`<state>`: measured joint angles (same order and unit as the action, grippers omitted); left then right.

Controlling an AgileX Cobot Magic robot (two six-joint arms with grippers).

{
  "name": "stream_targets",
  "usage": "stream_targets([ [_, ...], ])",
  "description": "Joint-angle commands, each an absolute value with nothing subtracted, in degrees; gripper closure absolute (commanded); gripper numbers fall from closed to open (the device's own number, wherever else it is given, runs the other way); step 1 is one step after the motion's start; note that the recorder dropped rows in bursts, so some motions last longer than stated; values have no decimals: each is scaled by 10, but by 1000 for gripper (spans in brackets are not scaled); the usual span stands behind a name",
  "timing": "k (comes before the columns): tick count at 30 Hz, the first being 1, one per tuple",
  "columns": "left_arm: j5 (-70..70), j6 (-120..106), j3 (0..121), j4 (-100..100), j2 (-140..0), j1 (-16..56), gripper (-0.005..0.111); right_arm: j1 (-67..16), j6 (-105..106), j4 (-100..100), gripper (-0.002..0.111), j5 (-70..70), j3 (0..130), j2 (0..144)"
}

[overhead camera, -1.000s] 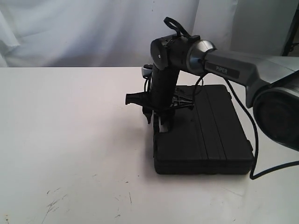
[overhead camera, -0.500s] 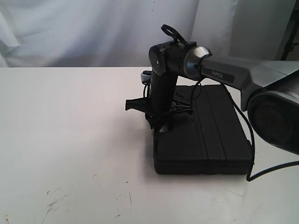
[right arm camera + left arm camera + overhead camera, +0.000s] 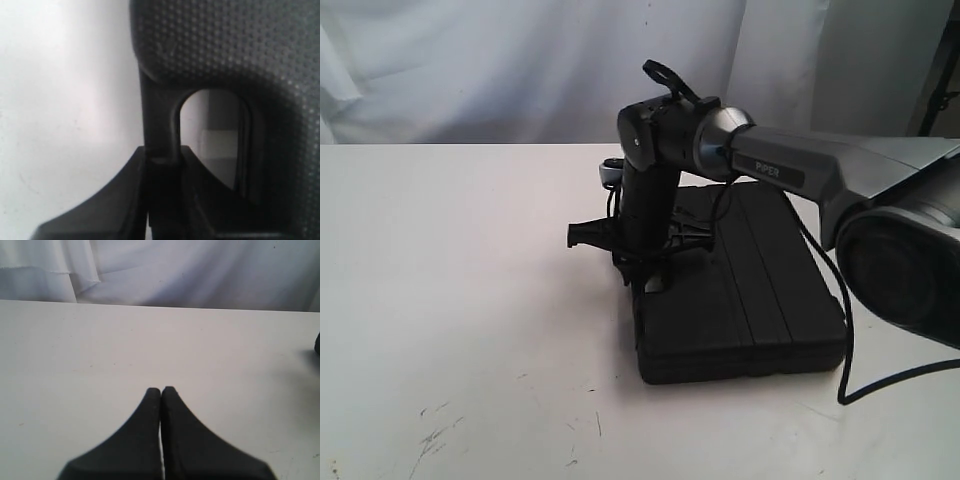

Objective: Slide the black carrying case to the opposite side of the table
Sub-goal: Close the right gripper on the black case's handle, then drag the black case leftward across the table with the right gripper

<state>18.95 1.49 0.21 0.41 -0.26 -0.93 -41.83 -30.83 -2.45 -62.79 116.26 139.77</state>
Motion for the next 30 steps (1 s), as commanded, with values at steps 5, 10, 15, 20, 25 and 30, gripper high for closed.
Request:
stream_targets([
  [5, 181, 14, 0, 5, 0, -11, 107, -454, -343, -57, 108, -602, 1166, 1393],
  [10, 181, 14, 0, 5, 0, -11, 107, -473, -363, -71, 108, -577, 1166, 1393],
  [15, 181, 14, 0, 5, 0, -11, 107, -490, -380, -71, 108, -571, 1195, 1396],
  [20, 181, 14, 0, 5, 0, -11, 107, -499, -400, -71, 108, -566, 1221, 1396],
  [25, 181, 14, 0, 5, 0, -11, 107, -502, -412, -71, 108, -566, 1222, 1396],
  [30, 181, 14, 0, 5, 0, -11, 107, -509, -433, -91, 108, -545, 1222, 1396],
])
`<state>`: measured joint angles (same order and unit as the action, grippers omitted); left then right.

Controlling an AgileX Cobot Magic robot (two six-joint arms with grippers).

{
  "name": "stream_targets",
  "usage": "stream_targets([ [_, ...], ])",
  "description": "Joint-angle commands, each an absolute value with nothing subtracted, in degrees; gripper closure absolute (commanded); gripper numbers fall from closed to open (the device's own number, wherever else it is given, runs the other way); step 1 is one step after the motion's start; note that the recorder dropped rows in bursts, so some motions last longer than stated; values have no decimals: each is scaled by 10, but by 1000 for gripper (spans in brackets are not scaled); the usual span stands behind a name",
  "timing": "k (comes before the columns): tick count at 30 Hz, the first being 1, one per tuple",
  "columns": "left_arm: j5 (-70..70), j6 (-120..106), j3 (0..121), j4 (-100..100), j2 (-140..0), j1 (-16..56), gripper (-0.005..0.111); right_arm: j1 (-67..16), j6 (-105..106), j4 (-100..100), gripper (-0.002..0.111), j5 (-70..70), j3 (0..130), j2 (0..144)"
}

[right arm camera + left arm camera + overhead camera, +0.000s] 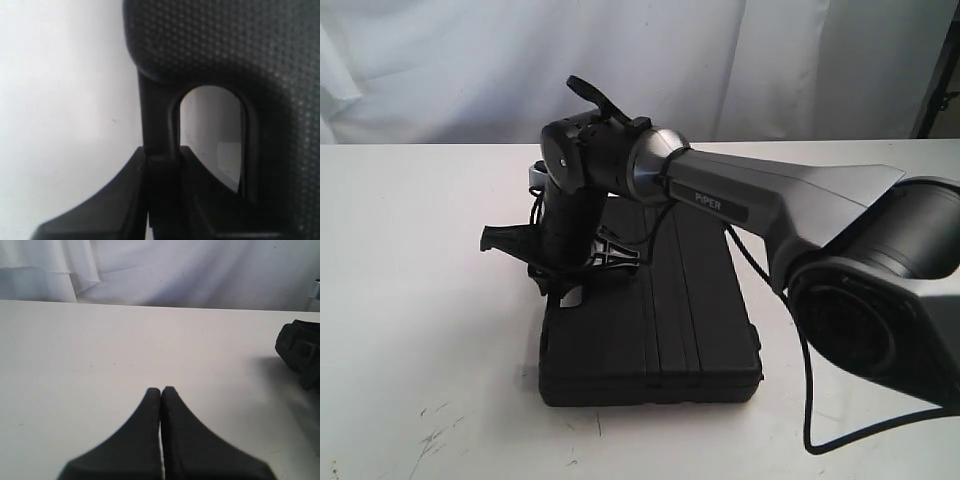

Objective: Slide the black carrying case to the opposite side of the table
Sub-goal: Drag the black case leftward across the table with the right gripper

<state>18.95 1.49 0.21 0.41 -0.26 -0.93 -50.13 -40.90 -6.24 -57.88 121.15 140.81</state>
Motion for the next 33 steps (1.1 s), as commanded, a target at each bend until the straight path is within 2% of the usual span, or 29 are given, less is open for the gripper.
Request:
stream_targets([
  [1, 181, 14, 0, 5, 0, -11, 107, -510, -434, -96, 108, -538, 1222, 1396],
  [33, 181, 14, 0, 5, 0, -11, 107, -530, -480, -144, 108, -419, 1223, 1416],
])
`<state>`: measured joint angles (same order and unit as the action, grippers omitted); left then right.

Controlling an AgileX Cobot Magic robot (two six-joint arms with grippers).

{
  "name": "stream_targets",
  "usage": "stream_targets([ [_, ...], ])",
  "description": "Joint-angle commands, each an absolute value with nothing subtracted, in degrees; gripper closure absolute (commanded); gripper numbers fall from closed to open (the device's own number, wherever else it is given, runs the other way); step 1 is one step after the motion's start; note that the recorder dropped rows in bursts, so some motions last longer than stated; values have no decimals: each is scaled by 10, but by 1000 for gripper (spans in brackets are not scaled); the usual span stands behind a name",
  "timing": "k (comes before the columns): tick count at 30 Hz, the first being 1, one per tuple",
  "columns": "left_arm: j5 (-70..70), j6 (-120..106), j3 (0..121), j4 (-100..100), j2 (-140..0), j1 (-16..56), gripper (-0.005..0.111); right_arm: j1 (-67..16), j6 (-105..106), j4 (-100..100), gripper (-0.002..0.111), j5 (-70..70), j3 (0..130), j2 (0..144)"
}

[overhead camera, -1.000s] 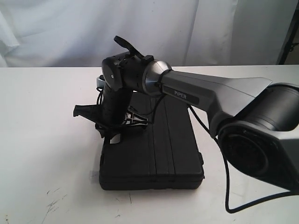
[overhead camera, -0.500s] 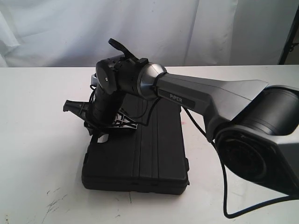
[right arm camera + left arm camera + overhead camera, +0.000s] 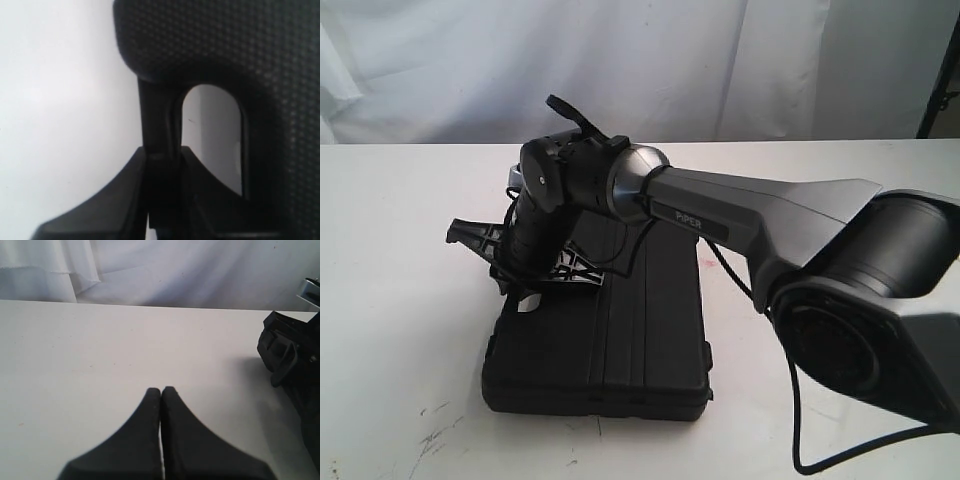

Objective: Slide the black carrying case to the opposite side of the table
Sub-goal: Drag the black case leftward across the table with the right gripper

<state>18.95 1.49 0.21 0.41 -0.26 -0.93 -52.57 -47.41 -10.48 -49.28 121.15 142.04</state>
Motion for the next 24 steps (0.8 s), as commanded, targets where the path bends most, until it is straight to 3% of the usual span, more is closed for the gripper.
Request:
stream_targets([
  [1, 181, 14, 0, 5, 0, -11, 107, -530, -480, -144, 108, -415, 1223, 1416],
  [15, 181, 14, 0, 5, 0, -11, 107, -531, -462, -150, 108, -386, 1223, 1416],
  [24, 181, 14, 0, 5, 0, -11, 107, -531, -447, -148, 92, -394, 1223, 1417],
])
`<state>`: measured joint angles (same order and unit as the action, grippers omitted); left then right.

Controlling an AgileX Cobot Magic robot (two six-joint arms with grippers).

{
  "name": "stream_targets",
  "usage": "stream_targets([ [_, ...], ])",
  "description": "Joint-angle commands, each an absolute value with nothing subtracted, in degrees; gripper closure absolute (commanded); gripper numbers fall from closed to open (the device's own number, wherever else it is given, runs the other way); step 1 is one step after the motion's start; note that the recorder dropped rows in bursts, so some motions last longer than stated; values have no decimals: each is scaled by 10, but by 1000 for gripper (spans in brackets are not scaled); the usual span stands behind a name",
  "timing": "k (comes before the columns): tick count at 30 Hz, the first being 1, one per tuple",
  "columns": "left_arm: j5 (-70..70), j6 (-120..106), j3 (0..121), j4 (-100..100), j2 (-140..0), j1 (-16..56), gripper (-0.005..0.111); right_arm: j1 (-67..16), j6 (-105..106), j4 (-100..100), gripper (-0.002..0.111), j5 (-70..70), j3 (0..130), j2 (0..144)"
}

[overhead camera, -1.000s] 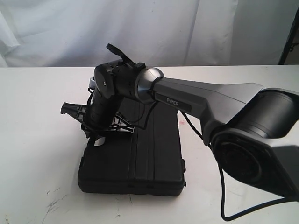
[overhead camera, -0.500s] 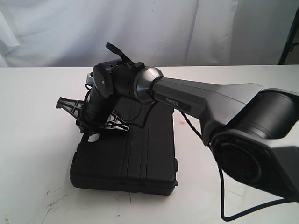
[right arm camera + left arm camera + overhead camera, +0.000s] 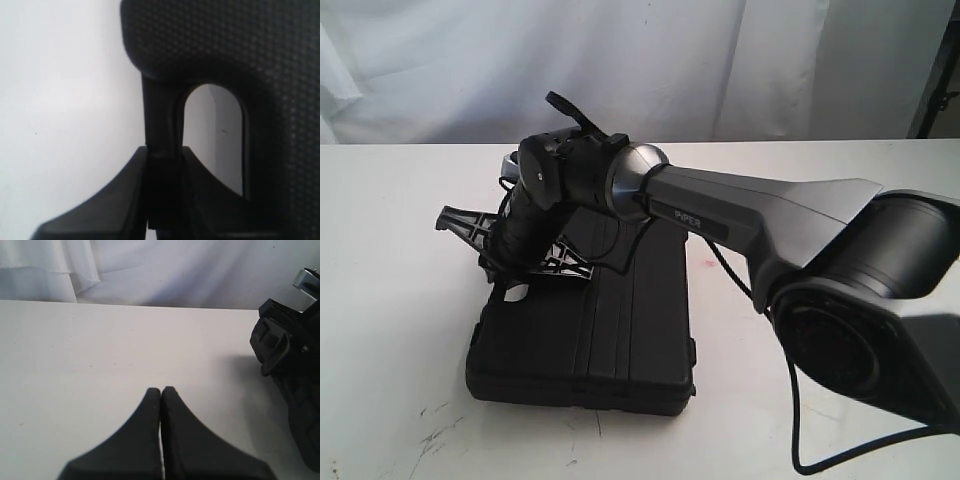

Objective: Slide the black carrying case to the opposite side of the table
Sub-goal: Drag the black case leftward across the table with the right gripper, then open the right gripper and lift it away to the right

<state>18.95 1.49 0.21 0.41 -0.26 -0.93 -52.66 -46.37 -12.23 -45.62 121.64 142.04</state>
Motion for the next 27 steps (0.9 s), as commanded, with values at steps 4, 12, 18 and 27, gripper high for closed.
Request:
stream_targets([
  [4, 181, 14, 0, 5, 0, -11, 107, -531, -447, -135, 84, -415, 1223, 1417],
  [12, 181, 14, 0, 5, 0, -11, 107, -530, -447, -118, 72, -433, 1223, 1417],
  [18, 181, 14, 0, 5, 0, -11, 107, -501, -414, -117, 72, -502, 1223, 1391],
  [27, 181, 14, 0, 5, 0, -11, 107, -478, -248, -115, 106, -528, 1223, 1307],
])
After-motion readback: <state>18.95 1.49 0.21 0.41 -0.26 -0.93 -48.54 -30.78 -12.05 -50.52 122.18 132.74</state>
